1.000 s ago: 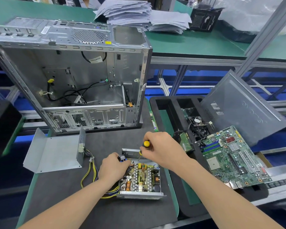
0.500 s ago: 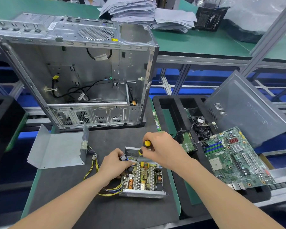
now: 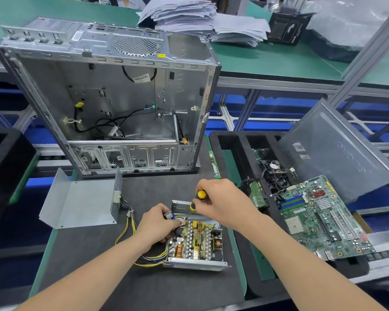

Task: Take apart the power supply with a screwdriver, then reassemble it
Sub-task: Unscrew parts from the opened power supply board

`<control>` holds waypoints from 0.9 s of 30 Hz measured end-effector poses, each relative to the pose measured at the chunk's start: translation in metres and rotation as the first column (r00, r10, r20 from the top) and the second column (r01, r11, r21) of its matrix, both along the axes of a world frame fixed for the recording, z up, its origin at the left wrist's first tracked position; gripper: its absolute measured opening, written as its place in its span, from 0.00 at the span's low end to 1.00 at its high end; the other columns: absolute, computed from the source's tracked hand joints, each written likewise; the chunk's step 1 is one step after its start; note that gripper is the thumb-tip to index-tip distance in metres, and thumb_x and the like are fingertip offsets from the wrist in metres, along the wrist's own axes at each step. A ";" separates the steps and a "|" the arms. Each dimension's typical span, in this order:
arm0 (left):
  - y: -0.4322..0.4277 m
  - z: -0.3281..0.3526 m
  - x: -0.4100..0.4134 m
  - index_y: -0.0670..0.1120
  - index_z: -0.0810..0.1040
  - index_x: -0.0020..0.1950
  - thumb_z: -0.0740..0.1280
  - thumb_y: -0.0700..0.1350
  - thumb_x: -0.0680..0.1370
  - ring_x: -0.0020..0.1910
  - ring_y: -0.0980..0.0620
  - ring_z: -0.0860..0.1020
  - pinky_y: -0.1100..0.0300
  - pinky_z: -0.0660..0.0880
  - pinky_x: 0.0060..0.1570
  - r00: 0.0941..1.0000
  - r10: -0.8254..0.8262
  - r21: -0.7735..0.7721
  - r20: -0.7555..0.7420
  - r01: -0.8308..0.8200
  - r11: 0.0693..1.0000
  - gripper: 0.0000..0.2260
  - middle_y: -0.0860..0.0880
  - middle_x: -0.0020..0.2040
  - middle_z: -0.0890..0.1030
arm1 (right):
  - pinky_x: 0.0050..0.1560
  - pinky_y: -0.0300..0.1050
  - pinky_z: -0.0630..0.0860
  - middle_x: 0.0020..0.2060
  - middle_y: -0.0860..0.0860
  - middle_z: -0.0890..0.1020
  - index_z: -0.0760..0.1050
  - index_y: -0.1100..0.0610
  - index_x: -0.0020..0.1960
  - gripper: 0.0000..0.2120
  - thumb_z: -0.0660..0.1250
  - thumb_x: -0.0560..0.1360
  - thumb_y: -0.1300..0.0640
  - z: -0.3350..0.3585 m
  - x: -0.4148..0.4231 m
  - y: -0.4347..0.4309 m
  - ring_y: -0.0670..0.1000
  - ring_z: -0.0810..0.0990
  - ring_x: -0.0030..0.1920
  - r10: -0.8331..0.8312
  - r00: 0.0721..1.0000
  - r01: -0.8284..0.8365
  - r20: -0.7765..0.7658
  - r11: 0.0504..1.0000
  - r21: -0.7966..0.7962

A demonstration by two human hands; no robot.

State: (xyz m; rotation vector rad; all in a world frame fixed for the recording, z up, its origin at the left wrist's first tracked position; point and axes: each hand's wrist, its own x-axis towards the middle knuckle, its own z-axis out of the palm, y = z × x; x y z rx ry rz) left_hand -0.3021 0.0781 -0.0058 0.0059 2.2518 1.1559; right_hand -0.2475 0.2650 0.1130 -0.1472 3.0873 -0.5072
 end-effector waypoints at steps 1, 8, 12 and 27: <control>0.000 -0.001 0.000 0.47 0.76 0.52 0.76 0.47 0.76 0.32 0.51 0.81 0.59 0.80 0.31 1.000 0.003 -0.002 0.003 -0.003 1.000 0.12 0.46 0.42 0.86 | 0.43 0.54 0.80 0.39 0.51 0.81 0.77 0.57 0.52 0.08 0.67 0.80 0.52 0.000 0.000 -0.001 0.54 0.79 0.43 0.005 1.000 -0.005 0.001 1.000 0.005; 0.000 -0.003 -0.002 0.47 0.77 0.51 0.76 0.48 0.75 0.28 0.54 0.80 0.61 0.77 0.28 1.000 0.001 -0.020 0.014 -0.001 1.000 0.11 0.47 0.38 0.86 | 0.40 0.51 0.79 0.38 0.48 0.77 0.76 0.55 0.51 0.08 0.68 0.80 0.50 -0.002 -0.001 -0.001 0.53 0.77 0.41 0.003 1.000 -0.003 0.002 1.000 0.007; 0.000 -0.004 -0.002 0.47 0.77 0.51 0.76 0.48 0.75 0.28 0.55 0.80 0.62 0.76 0.27 1.000 -0.001 -0.023 0.014 0.001 1.000 0.11 0.47 0.38 0.86 | 0.39 0.52 0.78 0.38 0.49 0.78 0.72 0.53 0.48 0.07 0.68 0.79 0.51 -0.002 -0.003 -0.001 0.53 0.76 0.41 0.035 0.999 -0.036 0.021 0.999 0.024; -0.001 -0.003 -0.001 0.47 0.76 0.52 0.77 0.47 0.75 0.29 0.55 0.80 0.62 0.77 0.28 1.000 -0.005 -0.006 0.013 0.006 1.000 0.12 0.47 0.39 0.85 | 0.43 0.53 0.80 0.40 0.48 0.80 0.78 0.54 0.52 0.07 0.68 0.78 0.51 0.000 -0.005 0.003 0.52 0.77 0.42 0.053 0.998 -0.054 0.040 0.998 0.022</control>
